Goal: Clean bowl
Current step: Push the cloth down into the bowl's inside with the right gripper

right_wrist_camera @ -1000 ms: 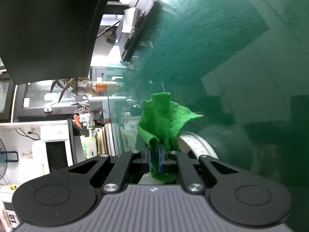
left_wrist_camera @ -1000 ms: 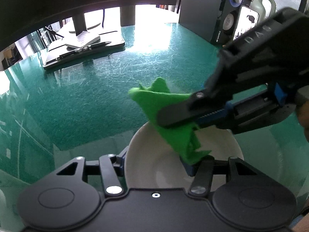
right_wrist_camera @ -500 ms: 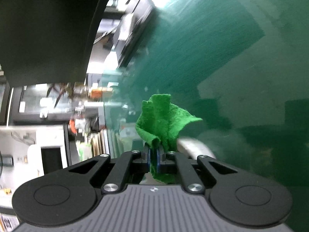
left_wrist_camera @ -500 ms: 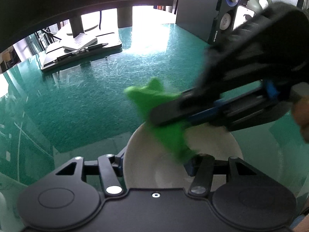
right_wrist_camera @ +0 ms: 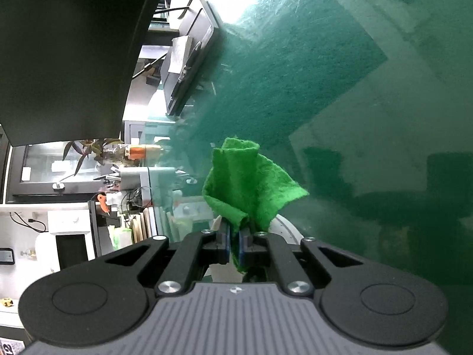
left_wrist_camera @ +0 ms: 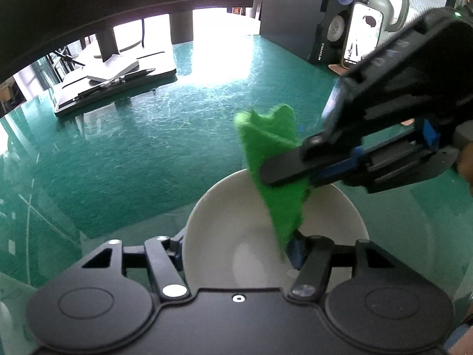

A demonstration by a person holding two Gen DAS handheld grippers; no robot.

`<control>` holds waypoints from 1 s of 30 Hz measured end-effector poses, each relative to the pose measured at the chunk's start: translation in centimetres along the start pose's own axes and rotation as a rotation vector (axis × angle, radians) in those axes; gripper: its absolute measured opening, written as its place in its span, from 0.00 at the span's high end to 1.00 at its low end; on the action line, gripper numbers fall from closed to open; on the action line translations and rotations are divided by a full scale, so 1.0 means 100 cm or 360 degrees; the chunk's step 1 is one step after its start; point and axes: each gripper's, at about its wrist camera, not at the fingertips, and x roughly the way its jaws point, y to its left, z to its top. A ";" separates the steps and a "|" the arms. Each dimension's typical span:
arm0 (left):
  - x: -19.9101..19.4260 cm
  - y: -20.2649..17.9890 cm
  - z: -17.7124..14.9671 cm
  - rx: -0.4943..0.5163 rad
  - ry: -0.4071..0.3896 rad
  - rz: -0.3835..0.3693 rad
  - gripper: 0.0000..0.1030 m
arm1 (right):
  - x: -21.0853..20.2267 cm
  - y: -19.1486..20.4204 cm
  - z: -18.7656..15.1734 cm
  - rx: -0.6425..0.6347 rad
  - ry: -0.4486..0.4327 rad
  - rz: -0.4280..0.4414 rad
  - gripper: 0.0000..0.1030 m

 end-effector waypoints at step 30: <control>0.002 0.006 0.002 0.0034 0.0021 -0.0024 0.29 | -0.039 0.096 -0.042 -0.1490 0.0003 -0.0634 0.59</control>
